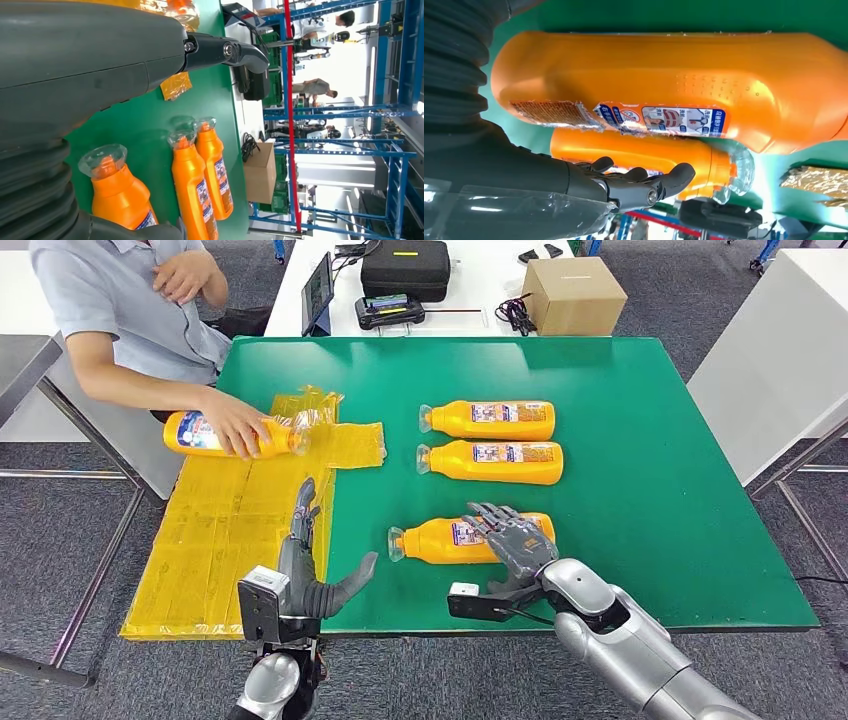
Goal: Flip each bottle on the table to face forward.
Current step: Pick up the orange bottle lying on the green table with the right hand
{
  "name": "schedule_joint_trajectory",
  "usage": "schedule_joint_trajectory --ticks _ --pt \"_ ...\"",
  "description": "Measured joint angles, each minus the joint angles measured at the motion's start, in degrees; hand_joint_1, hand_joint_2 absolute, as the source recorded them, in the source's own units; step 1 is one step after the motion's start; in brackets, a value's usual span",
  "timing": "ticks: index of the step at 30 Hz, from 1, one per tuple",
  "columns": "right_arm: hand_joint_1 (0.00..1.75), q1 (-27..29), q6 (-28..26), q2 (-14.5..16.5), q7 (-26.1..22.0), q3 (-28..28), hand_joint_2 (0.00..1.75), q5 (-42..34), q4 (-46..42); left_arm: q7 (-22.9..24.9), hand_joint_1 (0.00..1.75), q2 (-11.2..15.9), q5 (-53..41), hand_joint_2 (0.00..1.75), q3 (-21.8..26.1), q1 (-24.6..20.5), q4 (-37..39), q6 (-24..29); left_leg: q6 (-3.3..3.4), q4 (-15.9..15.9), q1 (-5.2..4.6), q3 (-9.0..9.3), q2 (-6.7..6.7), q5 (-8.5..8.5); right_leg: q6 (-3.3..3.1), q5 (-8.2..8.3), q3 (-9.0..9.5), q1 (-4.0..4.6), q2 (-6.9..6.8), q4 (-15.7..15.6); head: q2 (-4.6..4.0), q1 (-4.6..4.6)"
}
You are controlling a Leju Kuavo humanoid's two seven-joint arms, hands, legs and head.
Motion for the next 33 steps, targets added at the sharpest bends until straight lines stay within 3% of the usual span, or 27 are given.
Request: schedule_joint_trajectory --ticks 16,33 --pt "0.0 0.75 -4.45 1.96 6.05 -2.17 1.75 9.98 2.98 0.54 0.0 0.0 -0.34 1.75 0.0 0.48 0.03 0.31 0.0 0.0 0.0 0.0 0.0 0.0 0.0 0.0 0.0 0.0 0.0 0.0 0.0 0.01" --pt "0.0 1.68 -3.21 3.42 4.95 -7.37 1.75 7.84 8.35 1.21 0.0 0.0 -0.68 1.75 -0.68 0.56 0.04 -0.39 0.0 0.0 0.0 0.05 0.02 0.0 0.0 0.0 0.02 0.0 0.01 -0.01 0.0 -0.01"
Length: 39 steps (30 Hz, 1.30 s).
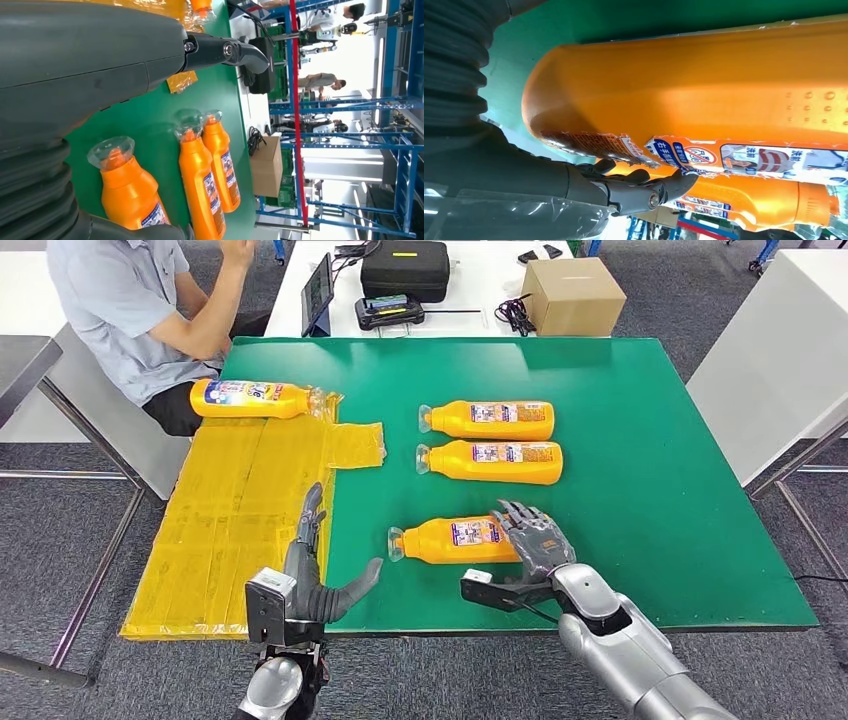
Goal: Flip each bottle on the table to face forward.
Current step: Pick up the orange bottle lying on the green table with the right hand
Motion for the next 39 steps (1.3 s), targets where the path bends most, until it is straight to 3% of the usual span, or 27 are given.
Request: schedule_joint_trajectory --ticks 25,39 --pt "0.0 -7.07 2.78 3.44 -1.74 1.49 1.75 0.42 3.37 1.31 0.0 0.0 -0.71 1.75 -1.39 -0.2 0.19 -1.01 0.05 0.0 -0.01 -0.05 -0.01 0.05 0.06 0.05 -0.02 -0.01 0.0 0.01 0.0 0.0" --pt "0.0 -11.48 8.46 2.59 0.1 5.65 1.75 0.19 7.21 1.31 0.0 0.0 -0.23 1.75 -1.36 -0.21 0.24 -0.99 0.06 0.01 -0.01 -0.05 -0.02 0.05 0.06 0.05 -0.02 -0.01 -0.01 0.0 0.0 0.01"
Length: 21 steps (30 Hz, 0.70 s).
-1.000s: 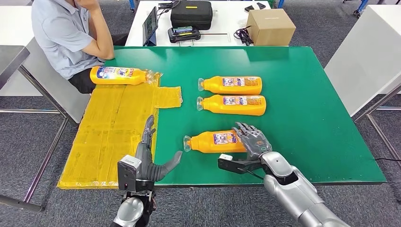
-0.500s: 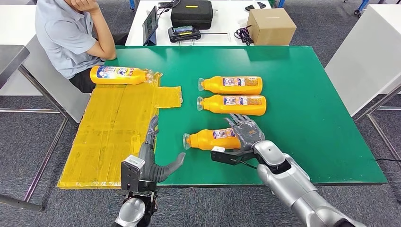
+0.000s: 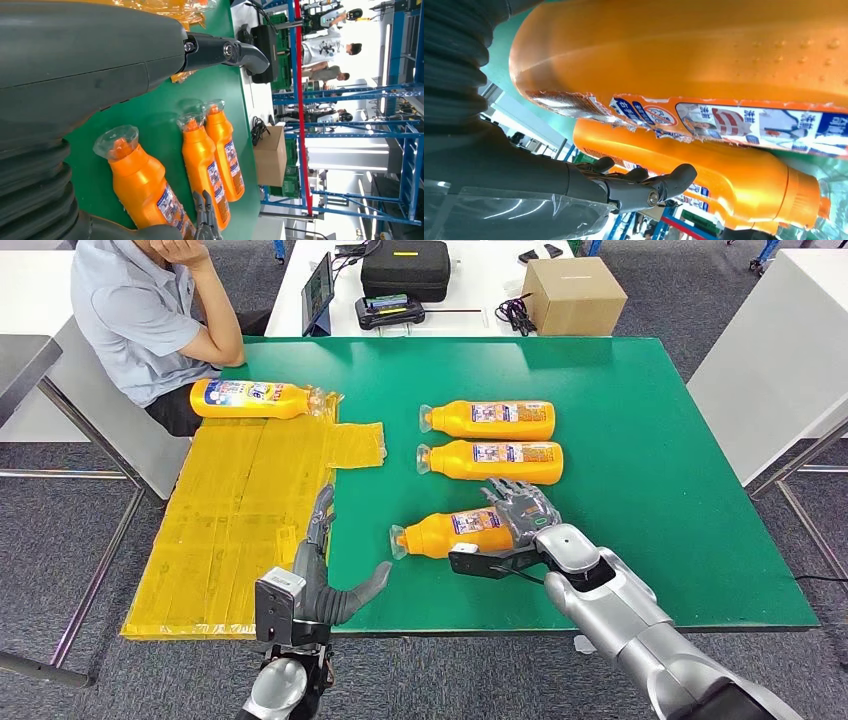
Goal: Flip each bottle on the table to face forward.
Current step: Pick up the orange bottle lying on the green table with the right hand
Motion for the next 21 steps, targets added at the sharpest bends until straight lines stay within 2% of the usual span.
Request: schedule_joint_trajectory --ticks 14,18,21 --pt "0.01 -0.28 1.45 -0.89 -0.63 1.36 1.75 -2.9 0.28 0.0 0.0 0.01 0.12 1.75 0.01 0.0 0.34 -0.07 0.0 0.0 0.0 0.0 0.0 0.0 0.0 0.0 0.0 0.0 0.0 0.0 0.0 -0.02" --pt "1.75 -0.58 4.1 -3.0 -1.62 2.89 1.75 -7.49 0.73 0.0 0.0 0.02 0.21 1.75 -0.04 -0.18 0.85 -0.38 0.0 0.01 -0.01 0.0 -0.01 0.0 0.0 0.0 0.0 -0.01 0.0 0.0 0.0 -0.02" --pt "1.75 -0.96 4.89 -4.07 -3.45 3.36 1.75 -11.74 1.55 0.0 0.0 0.02 0.6 1.75 -0.24 -0.82 1.66 -0.88 0.0 0.02 -0.01 0.02 -0.01 0.0 0.0 0.0 0.0 -0.01 0.0 -0.01 0.0 -0.01"
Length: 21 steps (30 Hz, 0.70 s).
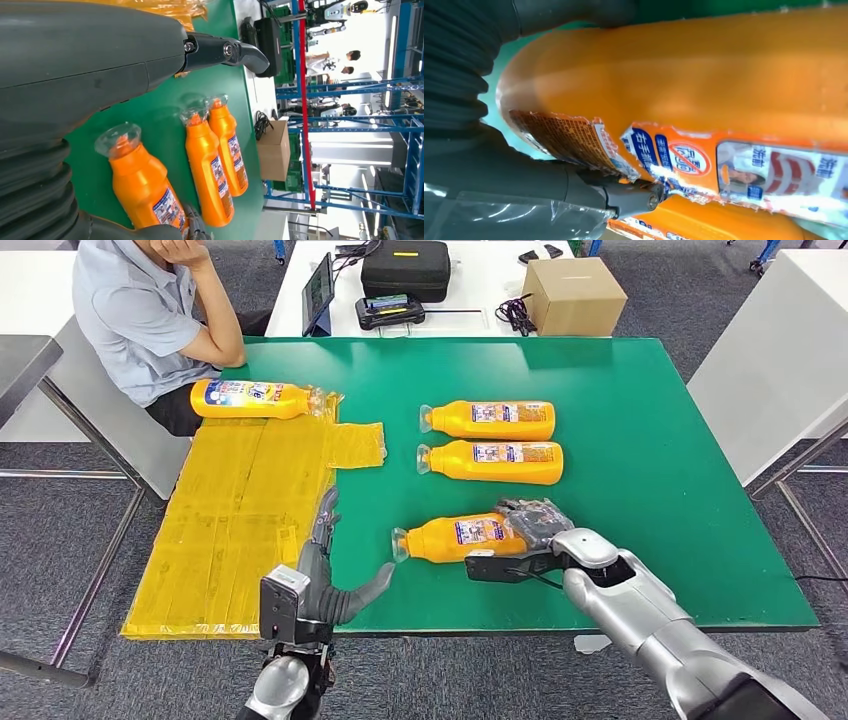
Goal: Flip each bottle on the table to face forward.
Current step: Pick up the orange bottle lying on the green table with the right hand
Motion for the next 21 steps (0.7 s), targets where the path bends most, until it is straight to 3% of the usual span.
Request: schedule_joint_trajectory --ticks 7,15,21 --pt "1.75 1.08 -2.63 -0.46 -3.37 -1.18 1.75 -6.58 1.19 -0.07 0.0 0.0 0.31 1.75 -0.35 -0.92 0.94 -0.49 0.0 0.01 0.0 0.02 0.0 0.0 0.0 0.0 0.01 0.0 0.0 -0.01 0.0 0.01" --pt "1.75 6.04 -8.23 0.97 -8.46 -7.76 1.75 -11.71 1.07 -1.01 0.0 -0.05 2.82 1.75 -1.02 -1.59 1.22 -0.38 0.0 0.01 0.01 0.04 0.03 -0.01 0.0 0.0 0.03 0.01 0.01 -0.01 0.0 0.01" --pt "1.75 11.25 -5.58 3.36 -14.64 -14.82 1.75 -18.17 -3.53 -2.21 0.0 -1.01 13.77 1.75 -0.35 -1.67 1.14 -2.53 0.0 0.0 0.02 0.05 0.05 -0.01 0.0 0.0 0.05 0.01 0.02 0.0 0.0 -0.01"
